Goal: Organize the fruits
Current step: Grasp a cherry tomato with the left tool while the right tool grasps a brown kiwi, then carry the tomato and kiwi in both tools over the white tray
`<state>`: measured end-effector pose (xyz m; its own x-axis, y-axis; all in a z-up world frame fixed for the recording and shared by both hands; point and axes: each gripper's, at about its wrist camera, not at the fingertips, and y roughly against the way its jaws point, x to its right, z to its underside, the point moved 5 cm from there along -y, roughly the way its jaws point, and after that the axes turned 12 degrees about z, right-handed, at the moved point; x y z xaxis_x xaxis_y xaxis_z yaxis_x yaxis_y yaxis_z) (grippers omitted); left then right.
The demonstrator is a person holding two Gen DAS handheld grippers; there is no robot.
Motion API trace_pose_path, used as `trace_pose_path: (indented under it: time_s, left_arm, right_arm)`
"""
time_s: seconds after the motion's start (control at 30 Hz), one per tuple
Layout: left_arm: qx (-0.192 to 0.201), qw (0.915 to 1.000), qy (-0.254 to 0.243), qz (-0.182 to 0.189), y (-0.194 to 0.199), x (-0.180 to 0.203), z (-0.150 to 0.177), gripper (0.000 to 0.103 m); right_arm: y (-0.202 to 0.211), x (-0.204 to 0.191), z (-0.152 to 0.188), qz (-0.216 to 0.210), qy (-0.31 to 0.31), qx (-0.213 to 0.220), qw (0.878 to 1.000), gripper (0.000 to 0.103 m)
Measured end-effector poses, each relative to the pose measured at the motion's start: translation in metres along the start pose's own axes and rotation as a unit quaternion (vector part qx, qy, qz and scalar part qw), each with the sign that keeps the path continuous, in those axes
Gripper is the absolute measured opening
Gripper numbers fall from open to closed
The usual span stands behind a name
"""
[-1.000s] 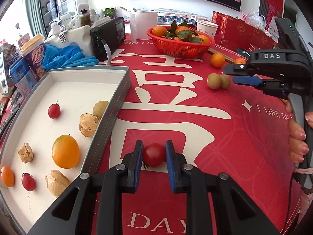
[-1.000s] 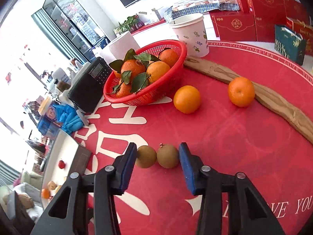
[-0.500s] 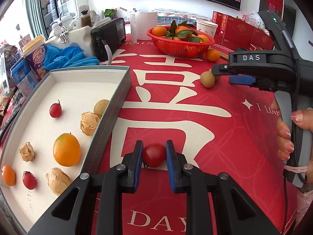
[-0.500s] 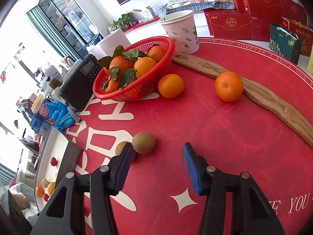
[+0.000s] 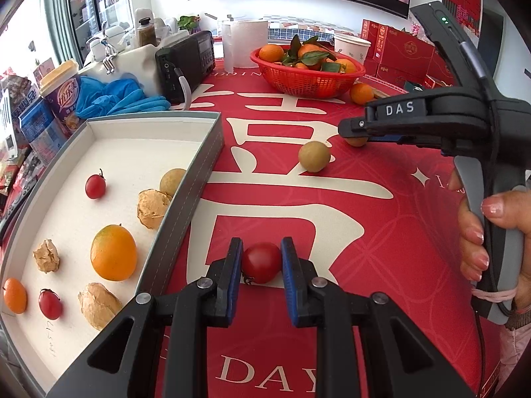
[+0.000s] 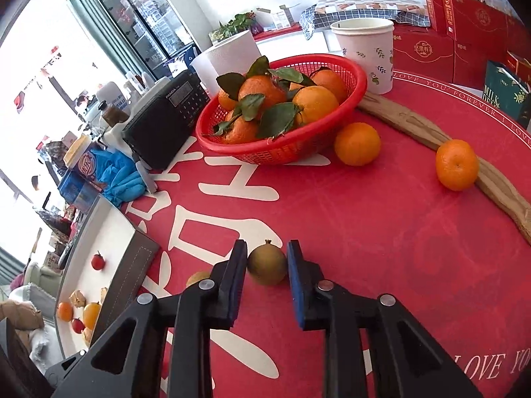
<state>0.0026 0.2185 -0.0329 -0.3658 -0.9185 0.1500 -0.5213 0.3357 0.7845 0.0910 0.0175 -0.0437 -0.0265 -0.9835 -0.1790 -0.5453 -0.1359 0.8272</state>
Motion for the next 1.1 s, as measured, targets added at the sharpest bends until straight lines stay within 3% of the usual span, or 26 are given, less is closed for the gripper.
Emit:
trace_pose_path:
  time_s: [0.2,0.37,0.7,1.1]
  left_arm:
    - [0.0,1.0,0.001,0.001,0.0,0.0,0.0,0.025]
    - [-0.001,0.9996,0.009,0.026,0.006,0.0,0.001,0.025]
    - [0.048,0.9986,-0.02,0.009,0.05,0.003,-0.006,0.025]
    - [0.065,0.995,0.045,-0.062,0.083,-0.07,0.002,0.025]
  right_arm:
    - [0.001,-0.009,0.002,0.042,0.028,0.018,0.999,0.026]
    - [0.015,0.001,0.001,0.012,-0.004,0.021,1.0,0.026]
    - [0.053,-0.014,-0.003,-0.066,-0.031,0.033,0.997,0.026]
    - [0.065,-0.069,0.003,-0.123,0.002,0.029,0.992,0.026]
